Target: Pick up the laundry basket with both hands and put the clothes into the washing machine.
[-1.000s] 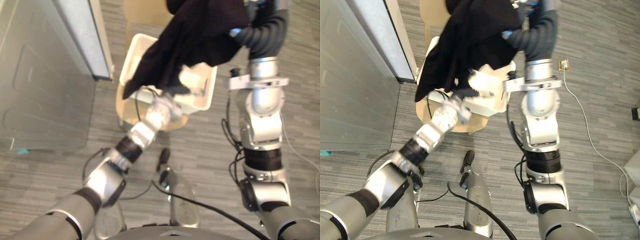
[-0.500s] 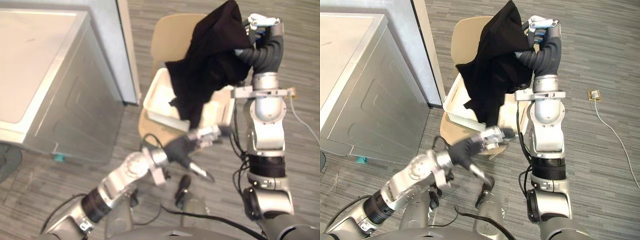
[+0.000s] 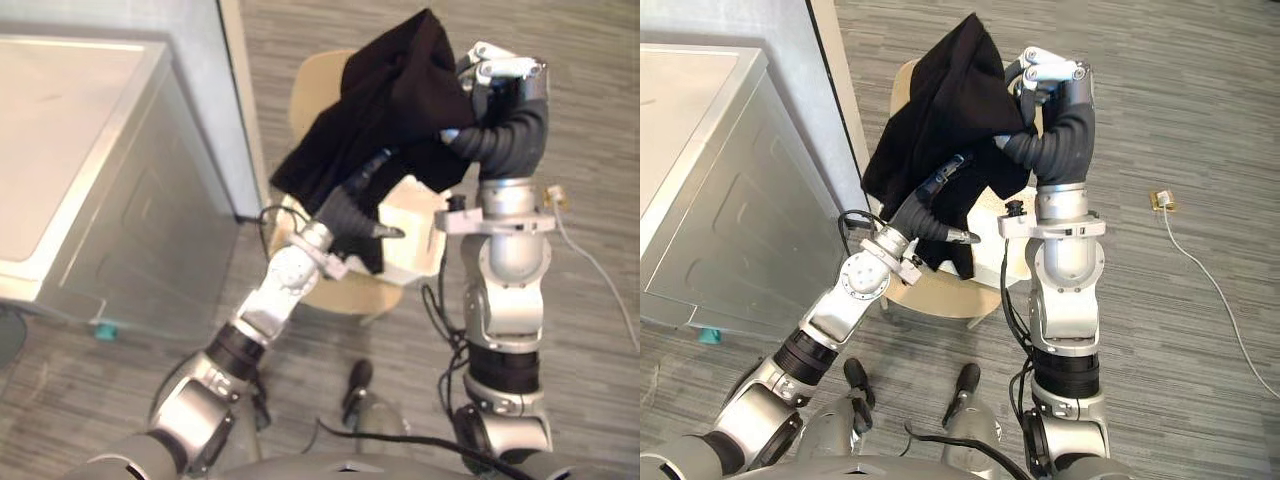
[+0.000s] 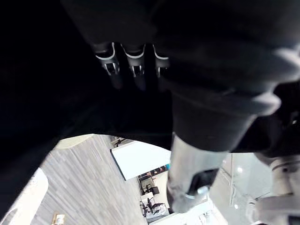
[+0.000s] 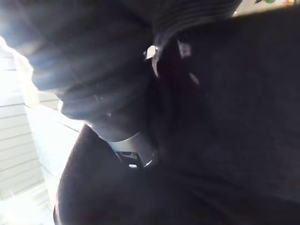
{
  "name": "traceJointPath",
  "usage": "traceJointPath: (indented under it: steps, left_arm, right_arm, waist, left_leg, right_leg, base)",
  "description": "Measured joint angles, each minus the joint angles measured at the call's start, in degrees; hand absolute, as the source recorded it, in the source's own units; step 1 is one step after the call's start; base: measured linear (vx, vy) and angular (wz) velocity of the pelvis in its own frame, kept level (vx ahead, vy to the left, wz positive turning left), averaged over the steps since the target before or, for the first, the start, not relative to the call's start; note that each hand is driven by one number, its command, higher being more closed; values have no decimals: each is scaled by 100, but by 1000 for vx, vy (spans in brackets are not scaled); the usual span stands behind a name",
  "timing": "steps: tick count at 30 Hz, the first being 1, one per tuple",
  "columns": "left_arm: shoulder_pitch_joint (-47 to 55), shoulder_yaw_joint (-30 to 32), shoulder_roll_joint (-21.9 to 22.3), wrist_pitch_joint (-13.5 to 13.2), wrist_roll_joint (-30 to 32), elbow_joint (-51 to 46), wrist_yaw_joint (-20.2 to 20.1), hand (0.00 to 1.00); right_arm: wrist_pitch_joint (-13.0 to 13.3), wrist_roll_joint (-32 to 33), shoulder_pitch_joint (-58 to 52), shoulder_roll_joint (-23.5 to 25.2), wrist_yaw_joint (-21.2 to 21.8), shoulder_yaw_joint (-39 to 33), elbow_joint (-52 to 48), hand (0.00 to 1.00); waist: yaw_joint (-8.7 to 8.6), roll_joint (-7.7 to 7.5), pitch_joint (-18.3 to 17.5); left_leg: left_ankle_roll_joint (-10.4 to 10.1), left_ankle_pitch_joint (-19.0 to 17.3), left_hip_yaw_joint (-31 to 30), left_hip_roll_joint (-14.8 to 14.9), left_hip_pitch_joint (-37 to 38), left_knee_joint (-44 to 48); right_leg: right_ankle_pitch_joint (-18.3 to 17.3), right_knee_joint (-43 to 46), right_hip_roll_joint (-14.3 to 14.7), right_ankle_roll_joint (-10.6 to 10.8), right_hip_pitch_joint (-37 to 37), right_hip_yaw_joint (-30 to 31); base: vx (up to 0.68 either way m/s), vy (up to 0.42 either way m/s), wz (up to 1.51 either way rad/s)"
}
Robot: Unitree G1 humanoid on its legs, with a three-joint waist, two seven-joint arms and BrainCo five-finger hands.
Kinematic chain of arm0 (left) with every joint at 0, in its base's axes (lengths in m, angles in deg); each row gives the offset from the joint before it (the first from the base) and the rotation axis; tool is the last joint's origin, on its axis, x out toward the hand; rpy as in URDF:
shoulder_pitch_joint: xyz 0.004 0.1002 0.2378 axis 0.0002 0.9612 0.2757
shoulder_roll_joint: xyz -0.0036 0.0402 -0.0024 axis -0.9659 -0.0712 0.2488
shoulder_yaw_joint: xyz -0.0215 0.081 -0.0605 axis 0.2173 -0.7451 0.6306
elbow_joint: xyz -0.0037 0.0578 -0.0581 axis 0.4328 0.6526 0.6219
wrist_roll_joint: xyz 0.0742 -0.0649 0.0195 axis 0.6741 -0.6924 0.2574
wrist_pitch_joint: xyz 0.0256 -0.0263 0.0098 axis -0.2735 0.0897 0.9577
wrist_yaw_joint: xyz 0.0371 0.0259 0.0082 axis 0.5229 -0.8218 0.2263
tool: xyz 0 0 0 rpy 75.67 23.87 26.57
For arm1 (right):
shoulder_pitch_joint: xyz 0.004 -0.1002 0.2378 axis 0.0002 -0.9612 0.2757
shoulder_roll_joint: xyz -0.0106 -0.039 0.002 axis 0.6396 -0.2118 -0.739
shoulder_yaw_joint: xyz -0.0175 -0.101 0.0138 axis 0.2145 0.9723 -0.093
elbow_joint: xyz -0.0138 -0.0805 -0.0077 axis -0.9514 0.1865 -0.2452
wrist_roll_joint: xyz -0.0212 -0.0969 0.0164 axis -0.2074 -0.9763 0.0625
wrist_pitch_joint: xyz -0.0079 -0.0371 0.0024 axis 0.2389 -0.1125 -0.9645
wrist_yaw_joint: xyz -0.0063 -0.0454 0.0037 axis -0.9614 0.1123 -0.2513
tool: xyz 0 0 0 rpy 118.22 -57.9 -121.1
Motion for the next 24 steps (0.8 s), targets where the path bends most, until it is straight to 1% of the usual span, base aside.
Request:
traceJointPath:
  steps: [2, 4, 7, 9, 11, 12, 14, 15, 18, 19, 20, 21, 22, 23, 24]
  left_arm:
    - [-2, -7, 133, 21, 188, 175, 16, 0]
    - [4, -33, 155, 68, 180, 255, 9, 0]
    - [23, -47, 156, 102, -67, 367, -10, 0]
    - [23, -47, 159, 101, -166, 375, 52, 0]
    - [21, -35, 170, 97, -152, 390, 232, 0]
    - [20, -4, 202, 97, -145, 407, 382, 0]
    - [-21, 46, 269, 97, -142, 506, 531, 0]
    - [-121, 82, 334, 97, -142, 702, 644, 0]
    - [-489, 452, 521, 114, -171, 1355, 925, 0]
    - [-703, 657, 559, 193, -234, 1727, 1095, 0]
    - [-876, 859, 533, 343, -318, 2158, 1211, 0]
    - [-949, 956, 534, 439, -332, 2415, 1250, 0]
    - [-1036, 1152, 532, 609, -414, 2919, 1347, 0]
    - [-1046, 1309, 531, 735, -520, 3341, 1460, 0]
    - [-1048, 1399, 532, 775, -578, 3531, 1497, 0]
  right_arm:
    - [-8, 131, -52, 86, -6, 0, 0, 100]
    - [-18, 166, -67, 184, -7, 20, 0, 100]
    - [-21, 177, -71, 197, -16, 118, -45, 100]
    - [-21, 189, -73, 198, -15, 129, -55, 100]
    - [-21, 242, -114, 200, -15, 226, -128, 100]
    - [-21, 365, -223, 209, -13, 308, -266, 100]
    - [-21, 433, -287, 240, -15, 389, -272, 100]
    - [-21, 504, -321, 294, -29, 479, -271, 100]
    - [-22, 686, -357, 456, -180, 736, -271, 100]
    - [-22, 811, -358, 507, -204, 891, -271, 100]
    - [-20, 917, -360, 590, -207, 1047, -304, 100]
    - [-20, 967, -360, 615, -211, 1155, -400, 100]
    - [11, 1079, -369, 655, -245, 1395, -736, 100]
    - [128, 1144, -396, 714, -271, 1608, -1016, 100]
    - [187, 1195, -425, 744, -277, 1703, -1120, 100]
  waist:
    - [-3, -2, 1]
    - [15, -7, 4]
    - [11, -8, 4]
    - [5, -11, 6]
    - [12, -12, 6]
    - [17, -15, 6]
    - [14, -22, 2]
    - [22, -28, 4]
    - [-14, -58, 6]
    - [-26, -88, 20]
    - [-46, -133, 6]
    - [-51, -150, 6]
    - [-82, -173, 17]
    - [-140, -198, 11]
    - [-160, -219, 6]
  left_leg:
    - [-11, -12, 26, 12, 22, 12]
    - [-24, -32, 74, 22, 61, 14]
    - [-33, -71, 145, 41, 98, 36]
    - [-35, -72, 149, 50, 94, 35]
    - [-37, -73, 150, 60, 93, 35]
    - [-40, -75, 151, 65, 92, 35]
    - [-43, -78, 153, 67, 92, 35]
    - [-43, -77, 155, 69, 93, 35]
    - [-43, -77, 172, 81, 109, 36]
    - [-46, -79, 199, 92, 149, 34]
    - [-59, -90, 259, 108, 201, 32]
    - [-63, -98, 309, 121, 227, 32]
    - [-71, -109, 345, 136, 255, 31]
    - [-76, -113, 367, 145, 266, 30]
    - [-81, -117, 391, 152, 278, 30]
  right_leg:
    - [2, 0, 12, 0, -3, 42]
    - [2, 1, 17, 0, -3, 95]
    - [3, -4, 23, 4, -8, 151]
    - [3, -14, 36, 4, -11, 153]
    - [4, -24, 49, 4, -11, 153]
    - [4, -31, 59, 4, -10, 154]
    - [4, -33, 63, 4, -9, 155]
    - [7, -33, 65, 1, -7, 155]
    - [35, -35, 76, -37, -2, 166]
    - [36, -41, 89, -39, 19, 192]
    - [29, -47, 105, -30, 31, 246]
    - [25, -49, 111, -24, 32, 273]
    - [18, -60, 119, -14, 32, 306]
    - [18, -72, 129, -14, 32, 318]
    - [18, -76, 136, -14, 33, 331]
  base:
    - [50, -23, -7]
    - [48, -24, -14]
    - [42, -21, -11]
    - [44, -24, -2]
    - [41, -20, -1]
    - [60, -24, -2]
    - [50, -17, -1]
    - [44, -14, 0]
    - [37, -16, -3]
    - [25, -20, -14]
    - [24, -21, -19]
    - [23, -24, -22]
    - [28, -27, -15]
    - [41, -32, -12]
    - [40, -24, -12]
